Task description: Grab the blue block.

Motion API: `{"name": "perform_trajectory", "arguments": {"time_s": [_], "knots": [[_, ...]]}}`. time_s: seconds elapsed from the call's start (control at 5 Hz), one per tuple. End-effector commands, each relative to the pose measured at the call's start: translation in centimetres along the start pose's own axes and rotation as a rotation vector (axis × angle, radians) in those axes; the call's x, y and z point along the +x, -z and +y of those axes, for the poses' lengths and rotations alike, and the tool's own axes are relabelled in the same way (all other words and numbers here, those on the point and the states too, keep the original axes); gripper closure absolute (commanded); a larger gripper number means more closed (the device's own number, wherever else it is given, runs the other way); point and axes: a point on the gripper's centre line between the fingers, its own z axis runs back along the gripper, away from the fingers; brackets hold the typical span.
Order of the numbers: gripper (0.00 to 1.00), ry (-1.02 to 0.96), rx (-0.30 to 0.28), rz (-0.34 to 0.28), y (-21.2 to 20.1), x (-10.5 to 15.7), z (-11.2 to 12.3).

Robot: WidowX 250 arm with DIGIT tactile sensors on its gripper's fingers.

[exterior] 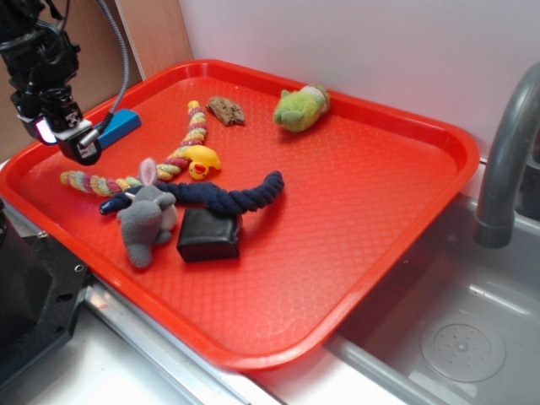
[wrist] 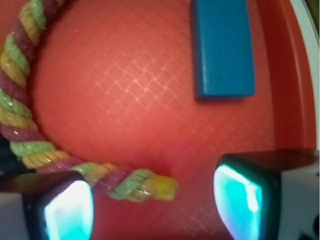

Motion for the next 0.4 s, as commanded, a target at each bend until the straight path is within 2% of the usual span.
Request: {"name": "perform_trajectory", "arguments": {"time_s": [0.0,0.2], "knots": [[0.00,0.019,0.179,-0.065,0.67,1.38,1.90],[0.00,0.056,0.234,-0.061,1.59,2.00,2.03]]}}
